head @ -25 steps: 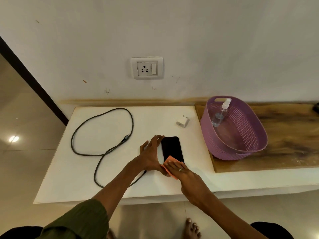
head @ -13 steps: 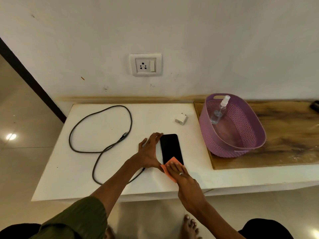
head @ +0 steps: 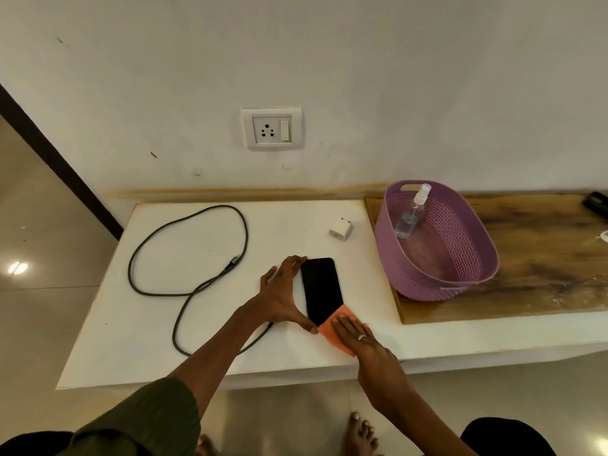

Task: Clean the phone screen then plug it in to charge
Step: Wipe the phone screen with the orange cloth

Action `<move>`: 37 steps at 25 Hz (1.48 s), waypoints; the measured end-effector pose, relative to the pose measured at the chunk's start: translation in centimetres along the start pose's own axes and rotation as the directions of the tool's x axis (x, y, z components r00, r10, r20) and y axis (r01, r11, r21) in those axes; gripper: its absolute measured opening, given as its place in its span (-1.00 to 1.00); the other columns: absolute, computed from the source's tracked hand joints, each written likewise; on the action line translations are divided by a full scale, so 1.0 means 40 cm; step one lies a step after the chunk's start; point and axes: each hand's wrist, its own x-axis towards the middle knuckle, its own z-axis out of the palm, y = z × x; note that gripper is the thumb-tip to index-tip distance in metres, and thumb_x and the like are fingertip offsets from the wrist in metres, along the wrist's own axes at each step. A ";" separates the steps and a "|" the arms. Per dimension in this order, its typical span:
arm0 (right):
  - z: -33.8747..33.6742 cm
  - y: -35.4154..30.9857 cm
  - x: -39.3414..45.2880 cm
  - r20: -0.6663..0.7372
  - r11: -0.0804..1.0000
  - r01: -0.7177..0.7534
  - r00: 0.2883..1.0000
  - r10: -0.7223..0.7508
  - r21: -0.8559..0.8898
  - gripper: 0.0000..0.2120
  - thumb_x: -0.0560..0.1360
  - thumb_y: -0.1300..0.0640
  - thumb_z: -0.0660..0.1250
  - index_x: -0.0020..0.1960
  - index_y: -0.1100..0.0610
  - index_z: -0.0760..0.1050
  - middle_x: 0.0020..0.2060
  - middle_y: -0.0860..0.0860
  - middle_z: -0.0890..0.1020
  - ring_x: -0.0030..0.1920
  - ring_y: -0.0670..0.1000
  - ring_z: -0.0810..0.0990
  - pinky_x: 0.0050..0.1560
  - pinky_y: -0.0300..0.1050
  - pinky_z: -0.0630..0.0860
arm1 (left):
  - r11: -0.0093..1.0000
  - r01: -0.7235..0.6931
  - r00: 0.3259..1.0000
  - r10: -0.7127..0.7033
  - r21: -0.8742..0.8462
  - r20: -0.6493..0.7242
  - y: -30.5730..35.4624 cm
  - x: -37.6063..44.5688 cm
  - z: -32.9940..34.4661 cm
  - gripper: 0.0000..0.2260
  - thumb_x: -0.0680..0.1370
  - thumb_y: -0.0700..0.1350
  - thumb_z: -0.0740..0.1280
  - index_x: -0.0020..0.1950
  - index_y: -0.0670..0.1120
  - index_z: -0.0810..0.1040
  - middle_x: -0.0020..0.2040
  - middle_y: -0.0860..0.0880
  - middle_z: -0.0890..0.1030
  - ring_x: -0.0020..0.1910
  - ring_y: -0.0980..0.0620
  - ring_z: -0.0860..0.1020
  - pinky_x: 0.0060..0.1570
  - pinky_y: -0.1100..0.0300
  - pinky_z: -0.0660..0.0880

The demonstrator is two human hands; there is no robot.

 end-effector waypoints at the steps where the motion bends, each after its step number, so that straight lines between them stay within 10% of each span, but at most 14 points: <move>1: -0.004 -0.001 0.003 0.006 0.999 -0.033 0.999 0.033 0.013 -0.22 0.56 0.35 0.18 0.52 0.08 -0.29 0.53 -0.06 -0.24 0.55 0.02 -0.14 0.48 -0.15 0.04 | 1.000 0.001 1.000 -0.001 -0.002 0.001 0.000 -0.001 0.000 0.31 -0.01 0.36 0.58 0.54 0.14 -0.11 0.54 0.15 -0.01 0.56 0.04 0.03 0.55 0.03 -0.14; 9: -0.020 -0.011 0.091 -0.136 0.983 -0.116 0.981 0.135 0.141 -0.30 0.56 0.33 0.22 0.54 -0.01 -0.06 0.53 -0.03 0.19 0.44 0.06 0.35 0.30 -0.20 0.38 | 1.000 0.001 1.000 -0.001 -0.022 0.001 0.006 -0.002 0.001 0.29 0.04 0.28 0.63 0.55 0.14 -0.12 0.54 0.15 -0.03 0.55 -0.02 -0.01 0.48 0.10 -0.16; 21: -0.113 -0.037 0.323 -0.175 0.956 -0.217 0.952 0.252 0.198 -0.49 0.59 0.05 0.22 0.50 0.01 0.17 0.46 0.01 0.33 0.42 0.14 0.35 0.40 -0.02 0.32 | 0.997 0.012 1.000 -0.014 0.074 0.026 -0.009 0.011 0.010 0.29 0.09 0.36 0.57 0.56 0.08 -0.19 0.58 0.09 -0.08 0.57 -0.04 -0.05 0.49 0.08 -0.18; 30: -0.063 -0.114 0.327 -0.169 0.991 0.004 0.985 0.019 0.130 -0.40 0.59 0.01 0.22 0.54 0.08 0.05 0.54 0.00 0.14 0.54 0.00 0.08 0.51 -0.21 0.04 | 0.999 0.001 1.000 -0.001 0.036 0.017 -0.021 0.022 0.020 0.40 0.00 0.43 0.54 0.50 0.19 -0.38 0.56 0.18 -0.29 0.58 0.07 -0.15 0.45 0.11 -0.29; 34: -0.095 -0.115 0.298 -0.242 0.995 0.050 0.970 -0.028 0.083 -0.47 0.57 0.13 0.23 0.51 0.03 0.18 0.50 0.03 0.24 0.49 0.05 0.20 0.46 -0.10 0.24 | 1.000 -0.006 1.000 0.006 -0.028 -0.013 -0.016 0.017 0.017 0.36 -0.06 0.43 0.54 0.27 0.45 -0.55 0.60 0.11 -0.16 0.57 0.07 -0.07 0.43 0.14 -0.27; 37: -0.102 -0.108 0.260 -0.277 0.990 0.127 0.955 -0.105 0.062 -0.42 0.48 0.30 0.23 0.46 -0.01 0.28 0.45 0.02 0.30 0.43 0.07 0.25 0.37 0.05 0.37 | 1.000 -0.029 1.000 0.029 0.008 -0.012 -0.008 0.011 0.011 0.36 -0.01 0.41 0.55 0.45 0.33 -0.38 0.58 0.16 -0.22 0.58 0.06 -0.08 0.43 0.13 -0.25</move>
